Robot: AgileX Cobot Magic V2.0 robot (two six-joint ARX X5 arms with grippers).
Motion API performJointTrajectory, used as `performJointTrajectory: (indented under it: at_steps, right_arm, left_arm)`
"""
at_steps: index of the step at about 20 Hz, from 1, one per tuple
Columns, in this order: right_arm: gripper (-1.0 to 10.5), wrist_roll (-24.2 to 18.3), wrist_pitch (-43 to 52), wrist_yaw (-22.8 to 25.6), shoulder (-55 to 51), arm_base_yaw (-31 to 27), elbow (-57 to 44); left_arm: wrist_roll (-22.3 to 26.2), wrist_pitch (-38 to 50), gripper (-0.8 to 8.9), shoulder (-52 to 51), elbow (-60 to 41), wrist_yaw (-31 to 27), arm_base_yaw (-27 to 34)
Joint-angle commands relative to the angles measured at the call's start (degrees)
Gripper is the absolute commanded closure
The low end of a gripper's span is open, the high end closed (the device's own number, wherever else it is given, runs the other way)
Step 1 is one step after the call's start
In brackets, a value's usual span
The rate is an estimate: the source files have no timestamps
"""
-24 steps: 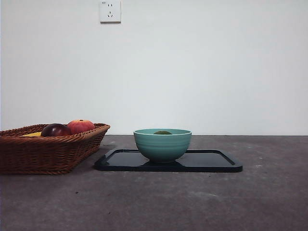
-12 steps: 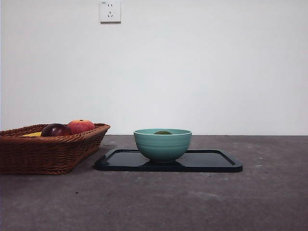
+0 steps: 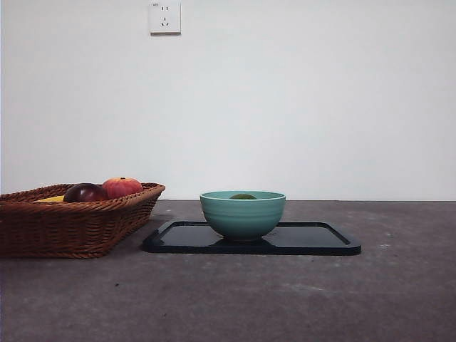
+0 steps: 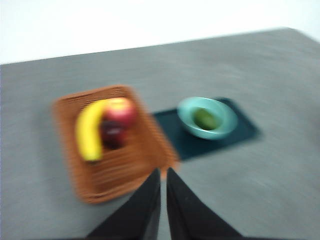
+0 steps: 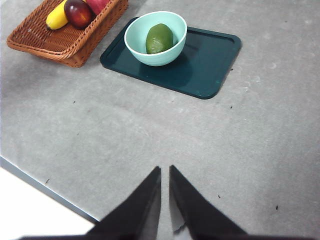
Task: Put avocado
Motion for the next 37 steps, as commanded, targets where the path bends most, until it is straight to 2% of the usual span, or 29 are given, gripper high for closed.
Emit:
performJointTrajectory:
  at_steps: [1, 3, 5, 8, 12, 16, 21, 25, 37]
  right_arm:
    - [9.2, 0.5, 0.7, 0.3, 0.2, 0.6, 0.4]
    - [9.2, 0.5, 0.7, 0.3, 0.2, 0.6, 0.4]
    - [9.2, 0.5, 0.7, 0.3, 0.2, 0.6, 0.4]
    - [9.2, 0.5, 0.7, 0.3, 0.2, 0.6, 0.4]
    - [9.2, 0.5, 0.7, 0.3, 0.2, 0.6, 0.4]
    - [9.2, 0.5, 0.7, 0.3, 0.2, 0.5, 0.4]
    - [9.2, 0.5, 0.7, 0.3, 0.2, 0.6, 0.4]
    - [9.2, 0.5, 0.7, 0.3, 0.2, 0.6, 0.4]
    - [9.2, 0.5, 0.7, 0.3, 0.2, 0.6, 0.4]
  left_arm:
    - [0.9, 4.9, 7.94, -0.2, -4.5, -0.1, 12.9]
    - [2.2, 12.1, 7.94, -2.6, -11.8, -0.1, 22.0]
    - [2.2, 24.4, 7.94, -6.1, -22.9, 0.1, 27.6]
    - [1.9, 41.5, 7.94, -11.8, -40.3, 2.1, 31.9]
    - [1.5, 54.1, 7.94, -20.3, -58.0, 2.5, 33.3]
    - [1.4, 55.3, 7.94, -25.3, -64.6, 6.7, 33.7]
    - [1.6, 53.0, 7.94, -27.9, -67.8, 11.5, 33.7]
    - [3.7, 52.0, 7.94, -27.9, -67.8, 11.5, 33.6]
    - [3.7, 52.1, 7.94, -27.9, -67.8, 11.4, 33.6]
